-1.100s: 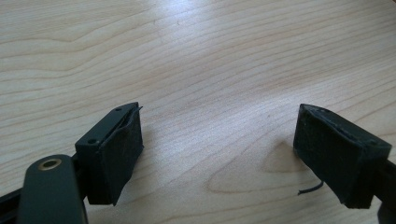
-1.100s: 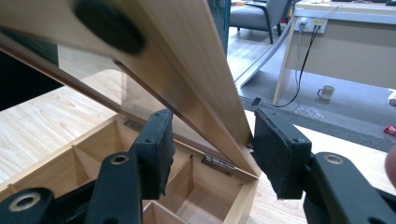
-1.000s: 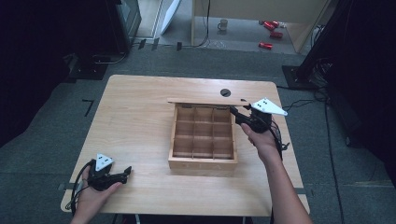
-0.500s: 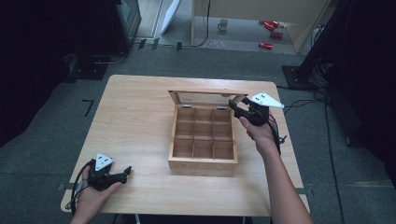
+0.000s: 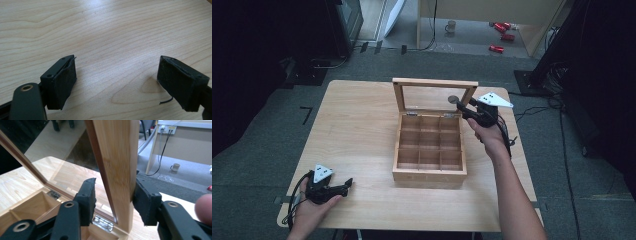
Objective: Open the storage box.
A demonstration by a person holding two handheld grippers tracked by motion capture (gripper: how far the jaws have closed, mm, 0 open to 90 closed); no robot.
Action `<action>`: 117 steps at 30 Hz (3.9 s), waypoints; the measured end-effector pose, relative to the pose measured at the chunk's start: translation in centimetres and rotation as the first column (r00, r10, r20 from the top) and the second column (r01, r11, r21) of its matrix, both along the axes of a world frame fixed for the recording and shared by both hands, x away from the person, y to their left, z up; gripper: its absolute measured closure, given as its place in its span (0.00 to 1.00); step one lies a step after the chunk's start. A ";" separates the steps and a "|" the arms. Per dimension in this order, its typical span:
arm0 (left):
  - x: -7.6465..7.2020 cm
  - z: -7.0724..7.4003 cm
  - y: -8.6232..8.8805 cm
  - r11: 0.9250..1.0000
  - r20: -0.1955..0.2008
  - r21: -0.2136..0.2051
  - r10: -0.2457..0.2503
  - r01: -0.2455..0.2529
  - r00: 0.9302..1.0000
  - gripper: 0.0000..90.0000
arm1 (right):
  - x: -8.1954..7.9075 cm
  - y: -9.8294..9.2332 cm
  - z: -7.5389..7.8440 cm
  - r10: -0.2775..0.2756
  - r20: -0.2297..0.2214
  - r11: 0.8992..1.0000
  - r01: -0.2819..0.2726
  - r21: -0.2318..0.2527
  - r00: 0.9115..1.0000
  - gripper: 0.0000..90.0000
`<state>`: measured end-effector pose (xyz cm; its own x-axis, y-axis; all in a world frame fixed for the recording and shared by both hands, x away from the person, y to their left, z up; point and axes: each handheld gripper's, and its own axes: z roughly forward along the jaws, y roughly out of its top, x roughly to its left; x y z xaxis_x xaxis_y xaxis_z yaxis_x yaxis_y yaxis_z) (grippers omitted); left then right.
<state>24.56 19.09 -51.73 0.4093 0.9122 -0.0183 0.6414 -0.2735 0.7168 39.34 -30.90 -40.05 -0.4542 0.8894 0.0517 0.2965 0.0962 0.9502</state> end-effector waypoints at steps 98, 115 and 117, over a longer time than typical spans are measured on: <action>0.0 -0.1 -0.4 0.999 0.001 0.034 -0.002 0.002 1.000 0.14 | -6.9 -5.4 -4.4 -0.169 -0.216 0.984 0.176 0.012 0.962 0.10; 0.0 -0.1 -0.4 0.999 -0.002 0.037 -0.004 0.004 1.000 0.13 | -11.9 -8.4 -7.1 -0.200 -0.257 0.979 0.206 -0.002 0.945 0.10; 0.0 -0.1 -0.4 0.999 -0.002 0.037 -0.004 0.004 1.000 0.13 | -12.5 -8.8 -7.4 -0.206 -0.264 0.977 0.212 -0.003 0.942 0.10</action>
<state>24.60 18.72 -51.80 0.4131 0.9106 0.0143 0.6419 -0.3023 0.7047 26.81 -39.69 -47.45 -0.2258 0.9598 0.1667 0.5455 -0.0172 0.8379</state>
